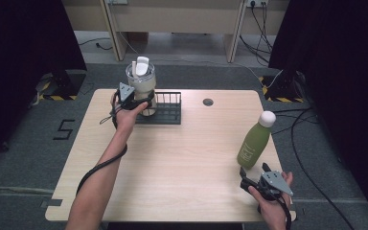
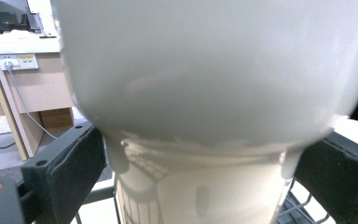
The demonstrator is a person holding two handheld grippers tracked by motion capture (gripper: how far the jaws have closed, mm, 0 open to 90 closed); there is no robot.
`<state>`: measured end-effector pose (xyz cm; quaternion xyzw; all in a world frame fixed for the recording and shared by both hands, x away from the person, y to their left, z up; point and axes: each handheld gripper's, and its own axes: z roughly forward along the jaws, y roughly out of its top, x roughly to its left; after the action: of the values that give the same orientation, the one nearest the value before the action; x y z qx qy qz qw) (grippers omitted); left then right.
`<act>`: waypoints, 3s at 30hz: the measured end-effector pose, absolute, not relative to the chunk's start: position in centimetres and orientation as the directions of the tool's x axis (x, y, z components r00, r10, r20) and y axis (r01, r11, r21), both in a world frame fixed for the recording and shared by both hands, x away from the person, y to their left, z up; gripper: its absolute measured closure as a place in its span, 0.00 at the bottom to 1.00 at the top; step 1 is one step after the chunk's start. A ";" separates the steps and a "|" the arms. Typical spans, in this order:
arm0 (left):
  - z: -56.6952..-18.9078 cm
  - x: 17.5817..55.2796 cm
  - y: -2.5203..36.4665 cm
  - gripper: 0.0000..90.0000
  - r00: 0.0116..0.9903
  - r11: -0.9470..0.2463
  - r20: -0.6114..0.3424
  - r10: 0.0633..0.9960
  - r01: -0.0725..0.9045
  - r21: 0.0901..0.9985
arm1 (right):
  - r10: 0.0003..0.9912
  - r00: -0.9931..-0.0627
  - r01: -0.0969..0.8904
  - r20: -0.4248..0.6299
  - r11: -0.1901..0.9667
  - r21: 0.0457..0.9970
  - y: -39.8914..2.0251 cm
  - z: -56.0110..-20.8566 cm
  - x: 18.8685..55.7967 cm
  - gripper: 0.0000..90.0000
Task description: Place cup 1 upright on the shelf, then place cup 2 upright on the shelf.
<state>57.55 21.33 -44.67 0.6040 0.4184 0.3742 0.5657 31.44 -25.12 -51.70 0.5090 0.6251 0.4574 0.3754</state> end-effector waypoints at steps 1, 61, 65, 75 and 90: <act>-44.7 57.4 21.4 0.05 0.370 -0.012 -0.020 0.929 0.084 0.996 | 0.980 -0.201 0.293 -0.004 0.064 0.954 -25.1 -51.7 31.4 0.16; -46.0 48.3 23.6 0.07 0.458 -0.060 0.003 0.889 0.109 0.992 | 0.979 -0.202 0.271 -0.012 0.068 0.960 -25.2 -50.8 31.1 0.16; -46.1 47.7 23.8 0.07 0.460 -0.054 -0.002 0.888 0.109 0.993 | 0.978 -0.207 0.268 -0.017 0.073 0.961 -25.1 -50.7 31.0 0.16; -46.0 46.0 24.5 0.07 0.461 -0.036 -0.011 0.888 0.092 0.995 | 0.980 -0.195 0.233 -0.038 0.084 0.969 -25.2 -49.7 30.9 0.15; -46.5 43.9 25.4 0.07 0.468 -0.039 -0.011 0.883 0.098 0.994 | 0.980 -0.190 0.200 -0.055 0.093 0.975 -24.9 -48.0 32.2 0.11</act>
<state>43.94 25.39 -46.52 0.6350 0.3864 0.3413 0.5754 32.20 -24.93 -48.00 0.4823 0.6116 0.4698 0.4154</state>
